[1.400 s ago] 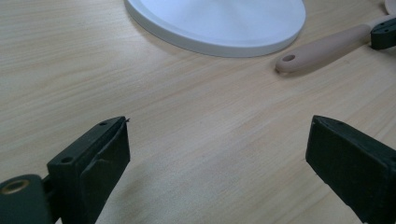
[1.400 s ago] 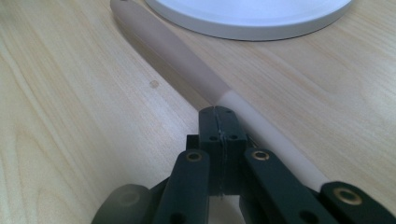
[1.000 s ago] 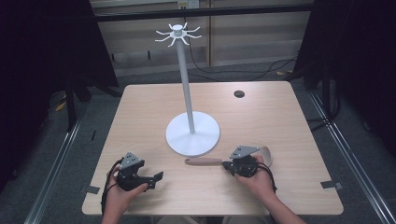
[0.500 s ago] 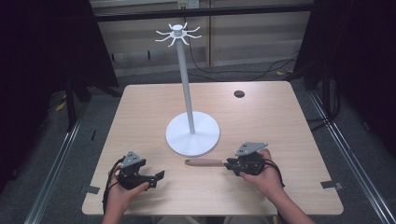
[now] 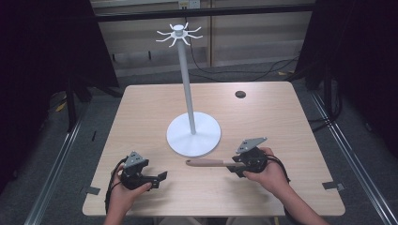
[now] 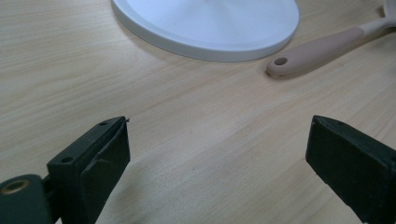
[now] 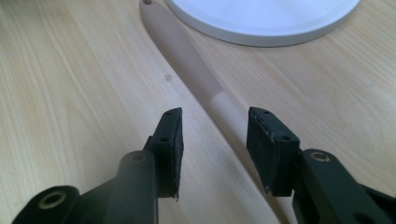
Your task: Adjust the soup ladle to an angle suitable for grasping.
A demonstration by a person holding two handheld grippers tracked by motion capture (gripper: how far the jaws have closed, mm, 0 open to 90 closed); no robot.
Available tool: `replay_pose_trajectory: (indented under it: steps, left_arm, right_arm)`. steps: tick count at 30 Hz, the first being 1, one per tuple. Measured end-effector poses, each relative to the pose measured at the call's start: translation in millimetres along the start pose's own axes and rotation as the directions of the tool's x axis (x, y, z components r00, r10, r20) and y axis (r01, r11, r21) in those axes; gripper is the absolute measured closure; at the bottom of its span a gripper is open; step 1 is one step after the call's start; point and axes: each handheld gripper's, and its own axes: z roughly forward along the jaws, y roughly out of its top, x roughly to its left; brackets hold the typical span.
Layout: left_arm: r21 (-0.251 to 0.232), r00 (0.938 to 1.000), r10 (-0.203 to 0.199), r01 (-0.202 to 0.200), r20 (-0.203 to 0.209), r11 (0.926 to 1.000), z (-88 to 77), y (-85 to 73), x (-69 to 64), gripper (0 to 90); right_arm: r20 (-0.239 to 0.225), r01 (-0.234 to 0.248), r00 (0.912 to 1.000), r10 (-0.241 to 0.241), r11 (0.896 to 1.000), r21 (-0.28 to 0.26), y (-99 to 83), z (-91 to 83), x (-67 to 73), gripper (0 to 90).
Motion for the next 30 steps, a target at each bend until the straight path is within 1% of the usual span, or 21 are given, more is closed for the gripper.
replay_pose_trajectory:
  steps: [1,2,3,5,6,7,9,11,13,14,16,18,19,20,21,22,23,26,27,30]
  left_arm:
    - [-0.001,1.0,0.001,-0.001,0.002,1.0,0.4,0.2,-0.1,6.3]
    - [0.0,1.0,0.001,-0.001,0.001,1.0,0.5,0.2,-0.2,6.3]
    - [0.001,1.0,0.002,-0.002,0.003,1.0,0.7,0.5,-0.3,6.3]
    - [0.005,1.0,0.005,-0.005,0.002,1.0,0.9,0.7,-0.4,6.3]
    - [0.007,1.0,0.006,-0.006,0.004,1.0,1.1,0.7,-0.4,6.3]
    - [0.014,0.9999,0.015,-0.015,0.006,0.9998,1.1,0.8,0.1,6.3]
    - [0.012,0.9999,0.015,-0.015,0.008,0.9998,1.4,0.9,-0.3,6.3]
    - [0.01,0.9999,0.015,-0.015,0.009,0.9998,1.5,1.1,-0.4,6.3]
    - [0.011,0.9999,0.013,-0.014,0.009,0.9998,1.6,1.0,-0.4,6.4]
    - [0.011,0.9999,0.013,-0.013,0.008,0.9999,1.5,1.0,-0.5,6.3]
    - [0.013,0.9999,0.015,-0.015,0.007,0.9998,1.2,1.1,-0.2,6.3]
    - [0.012,0.9999,0.014,-0.014,0.005,0.9998,0.9,1.2,0.0,6.3]
    - [0.006,1.0,0.005,-0.005,0.004,1.0,1.2,1.0,-0.3,6.3]
    - [0.007,1.0,0.005,-0.005,0.002,1.0,1.1,1.0,-0.3,6.3]
    - [0.015,0.9999,0.013,-0.013,0.003,0.9998,0.9,0.9,0.3,6.3]
    - [0.015,0.9999,0.013,-0.013,0.003,0.9998,0.9,0.9,0.4,6.3]
    - [0.014,0.9999,0.014,-0.014,0.002,0.9998,0.9,1.0,0.4,6.3]
    - [0.005,1.0,0.004,-0.004,0.004,1.0,1.1,0.9,0.1,6.3]
    - [0.004,1.0,0.005,-0.005,0.005,1.0,1.1,0.8,0.4,6.4]
    - [0.001,1.0,0.002,-0.002,0.006,1.0,1.0,0.9,0.4,6.3]
  right_arm:
    - [0.004,0.008,1.0,-0.008,1.0,0.014,0.8,-0.2,-0.9,54.7]
    - [-0.003,0.014,0.9999,-0.014,1.0,0.027,1.5,0.0,-2.0,53.5]
    - [0.001,0.012,0.9999,-0.012,0.999,0.043,2.3,-0.5,-2.2,52.5]
    - [-0.002,0.037,0.9993,-0.037,0.997,0.074,4.9,-0.4,-4.0,50.5]
    - [-0.004,0.035,0.9994,-0.035,0.996,0.085,5.6,-0.4,-4.4,49.7]
    - [-0.007,0.036,0.9993,-0.036,0.994,0.103,6.8,-0.8,-5.4,49.6]
    - [-0.005,0.052,0.9987,-0.052,0.992,0.118,10.1,-1.3,-8.1,48.1]
    - [-0.005,0.052,0.9986,-0.052,0.99,0.128,11.4,-2.0,-8.1,47.6]
    - [-0.007,0.067,0.9978,-0.066,0.989,0.136,14.3,-2.2,-8.5,46.5]
    - [-0.009,0.063,0.998,-0.062,0.987,0.149,16.0,-2.3,-7.8,45.4]
    - [-0.016,0.088,0.9962,-0.086,0.982,0.166,17.8,-1.1,-8.3,44.5]
    - [-0.022,0.099,0.9951,-0.097,0.978,0.185,19.2,0.9,-7.7,43.6]
    - [-0.03,0.114,0.9934,-0.111,0.974,0.195,19.7,2.0,-8.2,43.5]
    - [-0.035,0.119,0.9928,-0.114,0.971,0.205,20.2,3.2,-7.8,43.4]
    - [-0.034,0.119,0.9929,-0.114,0.969,0.216,20.5,3.9,-7.4,43.3]
    - [-0.036,0.13,0.9915,-0.125,0.967,0.221,21.2,5.0,-7.7,43.4]
    - [-0.038,0.131,0.9913,-0.126,0.965,0.225,21.5,5.5,-7.6,43.2]
    - [-0.039,0.145,0.9895,-0.139,0.961,0.236,23.5,6.4,-8.2,42.6]
    - [-0.037,0.146,0.9893,-0.141,0.957,0.25,24.7,6.4,-8.5,42.2]
    - [-0.035,0.152,0.9884,-0.148,0.955,0.254,25.8,7.1,-9.0,42.0]
